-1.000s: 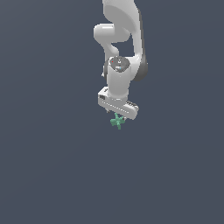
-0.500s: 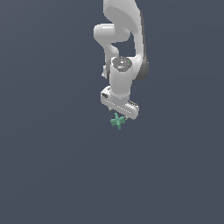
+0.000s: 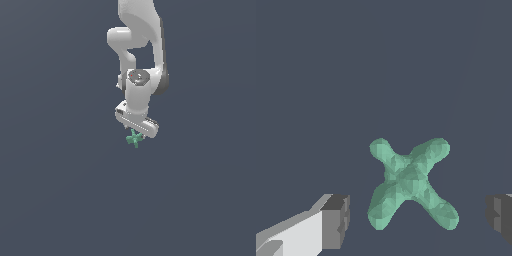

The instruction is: Pick up the object and move it to a goal position.

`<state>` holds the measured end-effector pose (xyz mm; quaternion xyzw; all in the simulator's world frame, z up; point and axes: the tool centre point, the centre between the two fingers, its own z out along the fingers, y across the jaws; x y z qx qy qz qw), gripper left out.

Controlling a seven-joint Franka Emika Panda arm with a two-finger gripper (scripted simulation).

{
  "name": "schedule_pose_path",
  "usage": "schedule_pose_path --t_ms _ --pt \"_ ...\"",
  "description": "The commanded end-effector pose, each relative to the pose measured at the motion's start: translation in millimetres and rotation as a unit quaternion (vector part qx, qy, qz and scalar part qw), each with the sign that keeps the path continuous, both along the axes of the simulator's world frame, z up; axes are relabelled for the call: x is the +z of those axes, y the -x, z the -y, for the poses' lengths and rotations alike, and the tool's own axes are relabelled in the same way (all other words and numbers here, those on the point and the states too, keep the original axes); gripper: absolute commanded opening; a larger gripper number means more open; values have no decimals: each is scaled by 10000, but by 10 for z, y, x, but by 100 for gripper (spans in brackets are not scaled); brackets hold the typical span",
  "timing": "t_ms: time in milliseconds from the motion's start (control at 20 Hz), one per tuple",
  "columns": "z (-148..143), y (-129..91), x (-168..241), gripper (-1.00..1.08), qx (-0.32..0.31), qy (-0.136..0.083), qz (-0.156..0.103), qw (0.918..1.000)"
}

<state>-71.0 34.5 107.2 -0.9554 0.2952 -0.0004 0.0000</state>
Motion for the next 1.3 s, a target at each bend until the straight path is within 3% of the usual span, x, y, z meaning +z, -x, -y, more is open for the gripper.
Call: schedule_pose_path --t_ms 0,450,500,1250 --pt "-1 9 -121 100 -4 1 -5 10000" --pt "-2 5 -359 100 -15 0 -4 10000" --pt "-2 5 -359 -100 -15 0 -4 10000" --pt "15 18 -297 -100 -19 0 4 10000"
